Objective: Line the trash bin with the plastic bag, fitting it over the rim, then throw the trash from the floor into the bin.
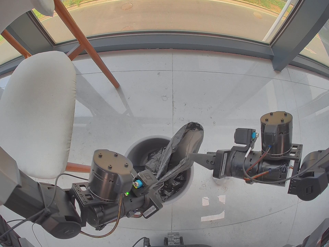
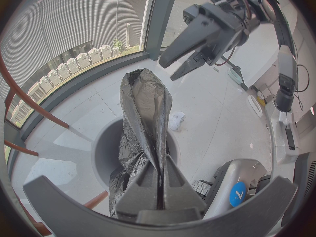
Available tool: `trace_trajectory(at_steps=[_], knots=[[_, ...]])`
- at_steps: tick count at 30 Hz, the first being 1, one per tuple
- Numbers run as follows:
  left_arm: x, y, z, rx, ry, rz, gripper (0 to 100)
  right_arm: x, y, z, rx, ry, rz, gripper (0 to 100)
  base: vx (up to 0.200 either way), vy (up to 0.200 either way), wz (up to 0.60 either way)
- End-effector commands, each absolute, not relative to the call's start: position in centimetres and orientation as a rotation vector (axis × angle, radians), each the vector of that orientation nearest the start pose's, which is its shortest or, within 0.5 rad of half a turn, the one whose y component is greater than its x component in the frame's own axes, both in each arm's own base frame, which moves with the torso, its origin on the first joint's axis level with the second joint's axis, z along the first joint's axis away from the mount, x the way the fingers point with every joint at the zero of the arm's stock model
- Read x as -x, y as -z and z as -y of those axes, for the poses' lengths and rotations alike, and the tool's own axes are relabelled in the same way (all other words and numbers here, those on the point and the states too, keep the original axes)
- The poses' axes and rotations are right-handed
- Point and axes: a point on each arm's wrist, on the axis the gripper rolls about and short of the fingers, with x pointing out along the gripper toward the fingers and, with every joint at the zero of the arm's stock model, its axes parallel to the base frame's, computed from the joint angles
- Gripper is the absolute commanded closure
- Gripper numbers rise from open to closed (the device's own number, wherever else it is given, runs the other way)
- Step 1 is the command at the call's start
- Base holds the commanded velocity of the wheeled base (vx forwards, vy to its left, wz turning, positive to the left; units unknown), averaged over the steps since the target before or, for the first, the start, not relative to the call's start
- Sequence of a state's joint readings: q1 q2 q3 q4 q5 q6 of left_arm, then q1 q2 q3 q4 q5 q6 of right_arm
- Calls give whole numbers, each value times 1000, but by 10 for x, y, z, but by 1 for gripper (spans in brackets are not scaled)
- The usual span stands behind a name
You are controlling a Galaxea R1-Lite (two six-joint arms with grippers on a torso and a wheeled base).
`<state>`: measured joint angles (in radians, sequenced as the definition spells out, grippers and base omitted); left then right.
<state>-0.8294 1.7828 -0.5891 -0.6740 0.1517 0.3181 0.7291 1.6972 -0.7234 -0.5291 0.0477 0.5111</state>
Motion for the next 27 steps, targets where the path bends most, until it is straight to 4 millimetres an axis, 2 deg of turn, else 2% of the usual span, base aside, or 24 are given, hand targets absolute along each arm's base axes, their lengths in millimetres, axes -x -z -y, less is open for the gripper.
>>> trace_trajectory(at_steps=[1, 7, 11, 16, 19, 20, 27], knots=[[-192, -97, 221, -587, 731, -380, 100, -208, -173, -192, -356, -617, -657, 0, 0, 0, 0], [-192, -97, 222, -589, 727, -380, 100, -213, -166, -190, -337, -572, -702, 0, 0, 0, 0], [-191, -97, 220, -589, 724, -383, 100, -233, -157, -193, -332, -496, -711, 0, 0, 0, 0], [-191, -97, 220, -588, 723, -384, 100, -249, -145, -204, -316, -463, -725, 0, 0, 0, 0], [-191, -97, 220, -588, 723, -384, 100, -251, -144, -206, -314, -463, -726, 0, 0, 0, 0], [-191, -98, 220, -587, 723, -382, 100, -260, -136, -211, -308, -454, -735, 0, 0, 0, 0], [-191, -98, 219, -582, 721, -381, 100, -259, -127, -215, -285, -432, -758, 0, 0, 0, 0]])
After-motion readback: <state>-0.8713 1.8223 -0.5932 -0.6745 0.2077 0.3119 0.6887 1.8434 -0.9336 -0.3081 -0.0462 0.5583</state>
